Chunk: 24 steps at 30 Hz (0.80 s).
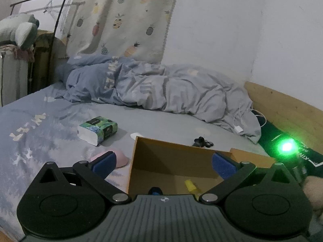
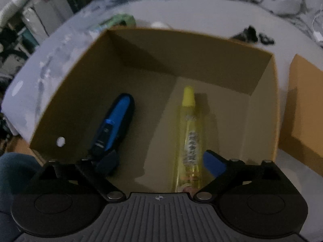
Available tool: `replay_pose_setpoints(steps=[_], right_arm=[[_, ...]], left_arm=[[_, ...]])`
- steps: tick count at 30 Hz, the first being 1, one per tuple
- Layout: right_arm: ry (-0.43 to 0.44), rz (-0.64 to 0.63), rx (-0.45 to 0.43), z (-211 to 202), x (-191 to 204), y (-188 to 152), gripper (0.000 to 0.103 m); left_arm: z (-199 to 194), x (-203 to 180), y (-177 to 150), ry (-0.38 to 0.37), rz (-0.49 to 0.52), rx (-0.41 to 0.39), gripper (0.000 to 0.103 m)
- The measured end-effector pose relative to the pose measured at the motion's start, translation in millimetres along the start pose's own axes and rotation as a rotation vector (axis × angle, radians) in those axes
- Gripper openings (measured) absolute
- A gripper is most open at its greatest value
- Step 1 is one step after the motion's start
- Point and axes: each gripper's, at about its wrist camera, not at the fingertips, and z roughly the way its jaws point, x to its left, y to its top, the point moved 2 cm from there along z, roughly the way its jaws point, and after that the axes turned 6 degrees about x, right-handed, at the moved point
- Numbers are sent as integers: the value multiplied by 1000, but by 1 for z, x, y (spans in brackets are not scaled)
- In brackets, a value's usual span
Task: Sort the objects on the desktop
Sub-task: 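Withdraw the right tool up out of the brown box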
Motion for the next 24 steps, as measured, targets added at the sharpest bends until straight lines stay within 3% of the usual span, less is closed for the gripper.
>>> replay_pose_setpoints(steps=[3,7,24], right_arm=[[19,-7,-53,-20,1,-5,103],[29,-15,-122,-42,0,-12,103],[-81,-12,-398,-84,-22,-51,103]], left_arm=[[1,-1,0,1,6,2,103],[1,-3,-1,1,18,3,103],[1,-14,-6,13,79,7,103]])
